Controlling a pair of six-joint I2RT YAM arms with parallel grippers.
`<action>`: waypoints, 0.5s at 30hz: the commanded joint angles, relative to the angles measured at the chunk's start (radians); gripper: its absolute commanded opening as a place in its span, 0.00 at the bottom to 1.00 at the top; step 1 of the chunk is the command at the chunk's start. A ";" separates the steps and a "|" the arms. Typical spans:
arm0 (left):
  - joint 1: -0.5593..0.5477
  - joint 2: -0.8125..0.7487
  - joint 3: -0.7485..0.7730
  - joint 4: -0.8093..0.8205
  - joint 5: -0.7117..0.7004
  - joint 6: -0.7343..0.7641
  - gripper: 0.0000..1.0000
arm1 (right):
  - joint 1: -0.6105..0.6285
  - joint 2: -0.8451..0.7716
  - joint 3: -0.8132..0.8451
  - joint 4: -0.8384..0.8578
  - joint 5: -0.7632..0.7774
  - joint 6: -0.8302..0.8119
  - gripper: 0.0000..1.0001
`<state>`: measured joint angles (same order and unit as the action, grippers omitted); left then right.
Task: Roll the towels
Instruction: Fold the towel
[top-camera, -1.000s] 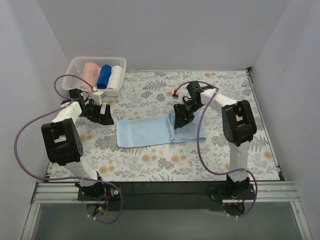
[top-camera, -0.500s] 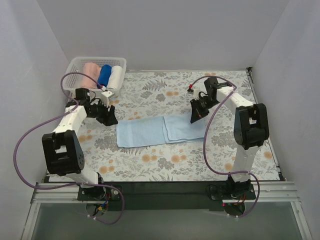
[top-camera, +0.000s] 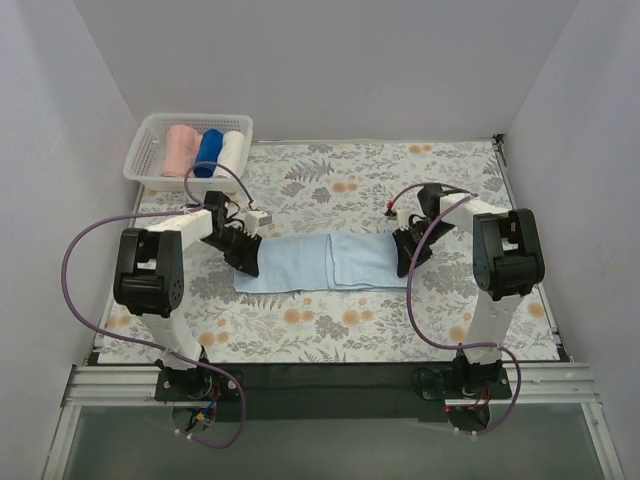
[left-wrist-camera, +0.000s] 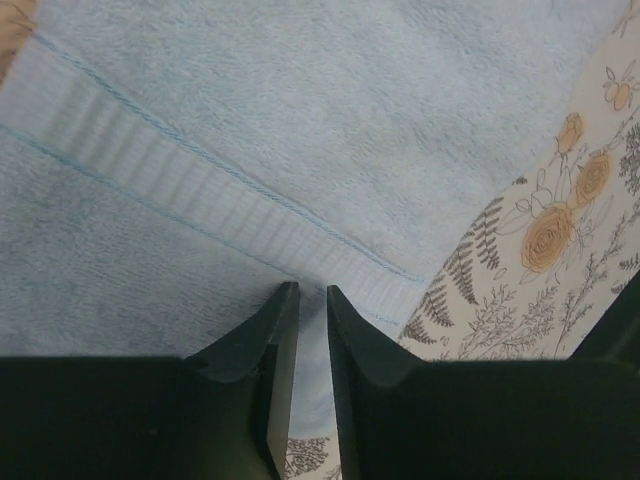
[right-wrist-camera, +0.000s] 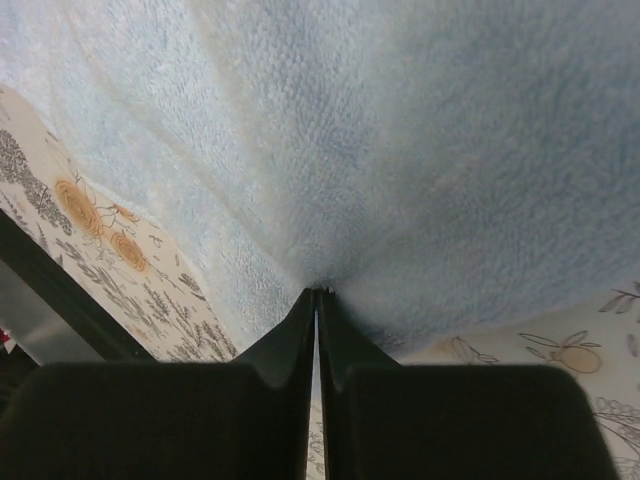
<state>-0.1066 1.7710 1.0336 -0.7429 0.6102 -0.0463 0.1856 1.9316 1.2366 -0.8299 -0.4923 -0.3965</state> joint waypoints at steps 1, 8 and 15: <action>0.002 0.080 0.107 0.054 -0.062 -0.039 0.17 | 0.014 -0.023 -0.096 0.020 -0.034 -0.030 0.08; -0.007 0.396 0.564 0.033 -0.076 -0.041 0.21 | 0.176 -0.118 -0.212 -0.031 -0.278 -0.122 0.22; -0.039 0.521 0.907 -0.046 0.023 -0.059 0.52 | 0.215 -0.180 -0.065 -0.106 -0.362 -0.101 0.25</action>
<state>-0.1322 2.3356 1.8988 -0.7662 0.6304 -0.1078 0.4412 1.8011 1.0710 -0.8921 -0.7967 -0.4824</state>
